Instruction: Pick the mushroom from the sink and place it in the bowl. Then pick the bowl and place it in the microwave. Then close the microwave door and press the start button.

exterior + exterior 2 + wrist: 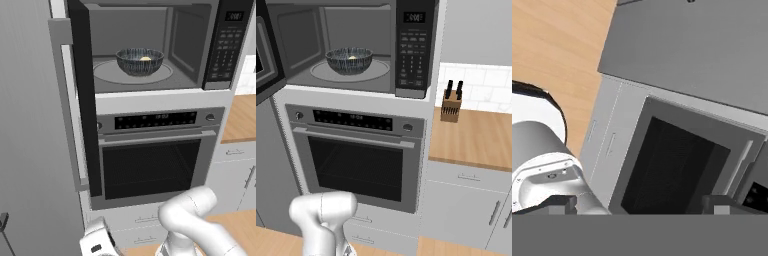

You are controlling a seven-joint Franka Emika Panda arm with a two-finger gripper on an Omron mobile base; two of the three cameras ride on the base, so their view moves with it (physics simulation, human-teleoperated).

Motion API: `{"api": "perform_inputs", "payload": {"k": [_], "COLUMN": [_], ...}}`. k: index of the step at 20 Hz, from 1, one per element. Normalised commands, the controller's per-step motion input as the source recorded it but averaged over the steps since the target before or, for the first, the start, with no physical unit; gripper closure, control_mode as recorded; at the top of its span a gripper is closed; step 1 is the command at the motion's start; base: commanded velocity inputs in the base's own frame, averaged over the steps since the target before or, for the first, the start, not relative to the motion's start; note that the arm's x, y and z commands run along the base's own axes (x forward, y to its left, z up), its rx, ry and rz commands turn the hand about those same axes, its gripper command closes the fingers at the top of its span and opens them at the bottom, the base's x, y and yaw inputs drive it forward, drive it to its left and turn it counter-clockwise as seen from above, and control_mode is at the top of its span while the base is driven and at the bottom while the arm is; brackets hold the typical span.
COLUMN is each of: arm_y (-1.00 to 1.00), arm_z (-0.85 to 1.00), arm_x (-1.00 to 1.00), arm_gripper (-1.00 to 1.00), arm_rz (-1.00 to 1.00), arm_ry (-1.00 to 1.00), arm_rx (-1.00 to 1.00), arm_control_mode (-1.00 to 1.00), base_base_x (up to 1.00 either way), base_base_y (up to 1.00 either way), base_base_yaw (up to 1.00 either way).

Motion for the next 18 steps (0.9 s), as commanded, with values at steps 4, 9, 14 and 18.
{"api": "perform_inputs", "payload": {"k": [4,9,14,18], "arm_y": [1.0,1.0,0.49,-0.14], "arm_z": [0.19,0.53,0.63,0.46], "arm_x": [0.2,0.41,0.65,0.45], "arm_gripper": [-1.0,-1.0,-1.0,-1.0], "arm_rz": [-0.17,-0.23,-0.16,-0.05], "arm_ry": [-0.06,0.0,-0.03,-0.13], "arm_rx": [-0.07,-0.04,-0.04,0.0], "arm_control_mode": [-1.0,-1.0,-1.0,-1.0], "base_base_x": [0.0,0.0,0.0,0.0], "base_base_y": [0.0,0.0,0.0,0.0], "base_base_yaw": [0.0,0.0,0.0,0.0]}}
